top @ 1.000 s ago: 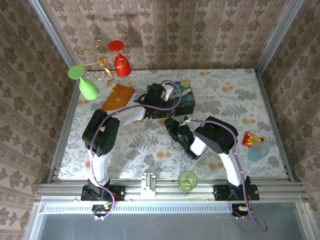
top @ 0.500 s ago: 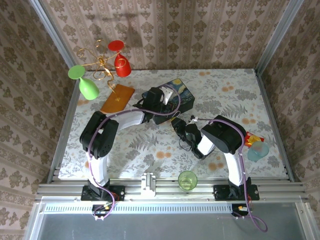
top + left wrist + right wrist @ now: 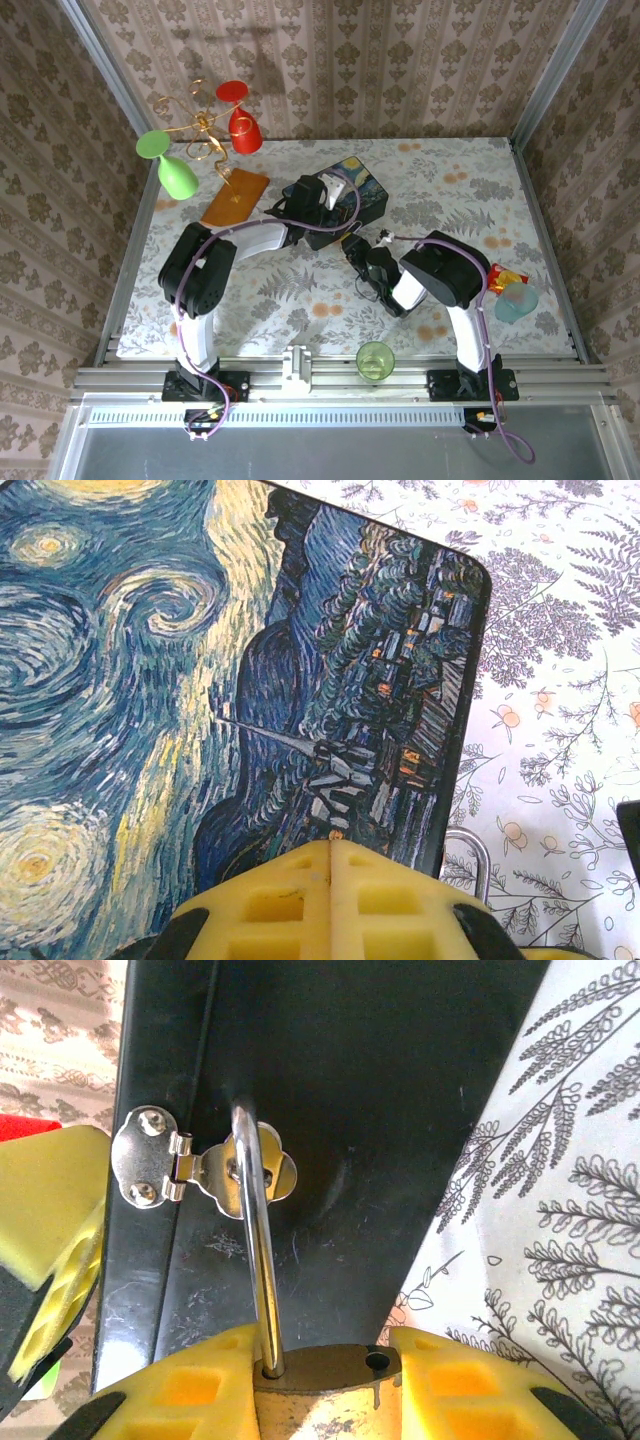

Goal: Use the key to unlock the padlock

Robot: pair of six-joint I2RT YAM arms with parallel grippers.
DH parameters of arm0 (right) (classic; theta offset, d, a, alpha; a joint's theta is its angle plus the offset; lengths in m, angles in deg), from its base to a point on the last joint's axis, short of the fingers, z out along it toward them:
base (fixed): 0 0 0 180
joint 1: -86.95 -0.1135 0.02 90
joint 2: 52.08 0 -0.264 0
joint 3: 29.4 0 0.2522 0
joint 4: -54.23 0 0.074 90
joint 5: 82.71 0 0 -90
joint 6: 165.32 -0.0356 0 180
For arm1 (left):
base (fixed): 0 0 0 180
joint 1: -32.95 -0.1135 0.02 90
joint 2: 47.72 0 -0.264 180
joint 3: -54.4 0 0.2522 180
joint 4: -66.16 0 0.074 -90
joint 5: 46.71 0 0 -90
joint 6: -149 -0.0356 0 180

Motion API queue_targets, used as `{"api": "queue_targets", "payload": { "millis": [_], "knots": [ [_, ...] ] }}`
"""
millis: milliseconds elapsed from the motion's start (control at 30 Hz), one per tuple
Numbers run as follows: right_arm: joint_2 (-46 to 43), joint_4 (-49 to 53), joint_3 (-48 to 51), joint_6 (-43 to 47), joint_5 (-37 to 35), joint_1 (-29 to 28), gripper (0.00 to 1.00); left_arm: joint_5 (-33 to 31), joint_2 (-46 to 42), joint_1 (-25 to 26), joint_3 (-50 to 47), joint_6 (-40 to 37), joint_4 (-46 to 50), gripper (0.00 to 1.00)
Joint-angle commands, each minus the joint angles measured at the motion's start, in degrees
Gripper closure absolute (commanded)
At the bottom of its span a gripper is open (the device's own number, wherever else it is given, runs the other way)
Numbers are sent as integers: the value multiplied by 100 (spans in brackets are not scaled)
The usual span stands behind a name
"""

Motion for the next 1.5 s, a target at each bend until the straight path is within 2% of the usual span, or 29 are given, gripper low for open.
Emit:
{"api": "queue_targets", "payload": {
  "millis": [0, 167, 333, 533, 667, 900, 1033, 1167, 1333, 1467],
  "knots": [
    [70, 197, -137, 526, -167, 317, 100, 42, 215, 45, -478, -110, 1297, 100],
    [-582, 595, 41, 1195, 15, 318, 100, -24, 224, 46, -524, -171, 1262, 100],
    [-1301, 1409, 382, 1643, 61, 431, 100, -15, 208, 45, -594, -173, 1132, 100],
    [-1017, 985, 448, 1126, 576, 1017, 100, -33, 132, 28, -641, -160, 1072, 100],
    [-778, 1050, 283, 998, 528, 539, 100, -19, 101, 28, -640, -108, 1033, 100],
    [-774, 835, 670, 515, -777, -363, 100, -120, -215, 19, -365, 164, 1273, 100],
    [-662, 643, 647, 470, -1076, -318, 100, -127, -420, 108, 203, 253, 1587, 95],
    [-538, 635, 523, 419, -950, -377, 100, -521, -381, 369, 1084, 179, 1962, 92],
    [-228, 314, 542, 242, -1033, -429, 100, -227, 895, 413, 2365, 402, 2025, 95],
    [-171, 284, 480, 274, -1008, -502, 100, -53, 1543, 398, 2951, 531, 1995, 96]
  ]
}}
